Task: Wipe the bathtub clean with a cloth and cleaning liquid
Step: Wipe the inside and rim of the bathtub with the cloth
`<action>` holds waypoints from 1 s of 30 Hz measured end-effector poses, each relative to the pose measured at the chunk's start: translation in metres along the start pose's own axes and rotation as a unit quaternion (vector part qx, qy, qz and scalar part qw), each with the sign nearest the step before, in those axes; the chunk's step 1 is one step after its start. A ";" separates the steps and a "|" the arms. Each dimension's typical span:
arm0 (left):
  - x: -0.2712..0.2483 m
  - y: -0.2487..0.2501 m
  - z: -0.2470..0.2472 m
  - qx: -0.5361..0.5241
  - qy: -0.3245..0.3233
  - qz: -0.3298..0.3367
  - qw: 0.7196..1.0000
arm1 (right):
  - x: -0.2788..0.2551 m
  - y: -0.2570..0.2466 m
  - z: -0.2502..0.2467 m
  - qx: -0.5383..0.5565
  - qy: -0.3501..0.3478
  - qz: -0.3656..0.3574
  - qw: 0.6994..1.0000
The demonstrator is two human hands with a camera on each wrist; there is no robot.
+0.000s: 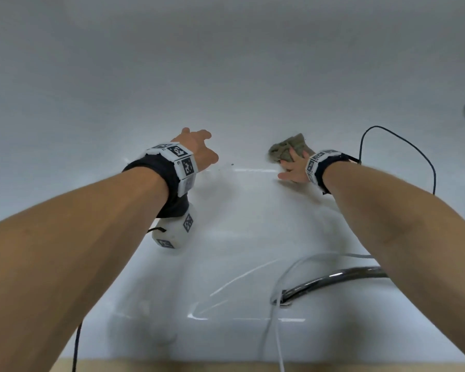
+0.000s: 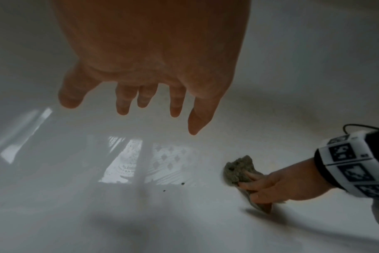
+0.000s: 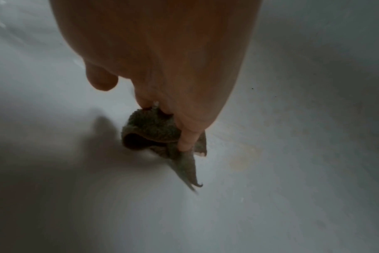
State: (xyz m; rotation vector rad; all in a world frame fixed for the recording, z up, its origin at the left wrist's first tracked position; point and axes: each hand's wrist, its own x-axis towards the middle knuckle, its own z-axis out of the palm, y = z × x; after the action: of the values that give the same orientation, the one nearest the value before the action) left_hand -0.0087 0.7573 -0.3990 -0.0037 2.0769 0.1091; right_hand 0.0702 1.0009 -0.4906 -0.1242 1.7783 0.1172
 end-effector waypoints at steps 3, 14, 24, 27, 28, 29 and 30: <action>-0.009 -0.003 -0.005 -0.001 -0.001 0.002 1.000 | 0.010 0.001 0.009 0.041 -0.043 -0.012 0.998; 0.012 -0.054 -0.024 -0.021 -0.010 -0.024 0.999 | 0.017 -0.041 -0.027 0.055 -0.016 -0.015 0.998; 0.021 -0.088 -0.028 -0.060 -0.034 -0.021 0.997 | 0.019 -0.176 -0.053 -0.021 -0.064 -0.136 0.988; 0.019 -0.096 -0.031 -0.060 -0.035 -0.017 0.997 | 0.021 -0.182 -0.056 -0.018 -0.080 -0.123 0.989; 0.018 -0.098 -0.034 -0.056 -0.034 -0.015 0.998 | 0.019 -0.180 -0.057 -0.019 -0.089 -0.116 0.989; 0.016 -0.100 -0.035 -0.056 -0.034 -0.012 0.998 | 0.018 -0.178 -0.058 -0.017 -0.104 -0.109 0.988; 0.014 -0.101 -0.036 -0.058 -0.036 -0.010 0.998 | 0.015 -0.177 -0.058 -0.012 -0.115 -0.105 0.988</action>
State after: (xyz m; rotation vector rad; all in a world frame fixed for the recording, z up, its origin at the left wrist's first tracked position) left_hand -0.0419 0.6540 -0.4012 -0.0905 1.9955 0.2145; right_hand 0.0367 0.8174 -0.4949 -0.3030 1.5231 0.0015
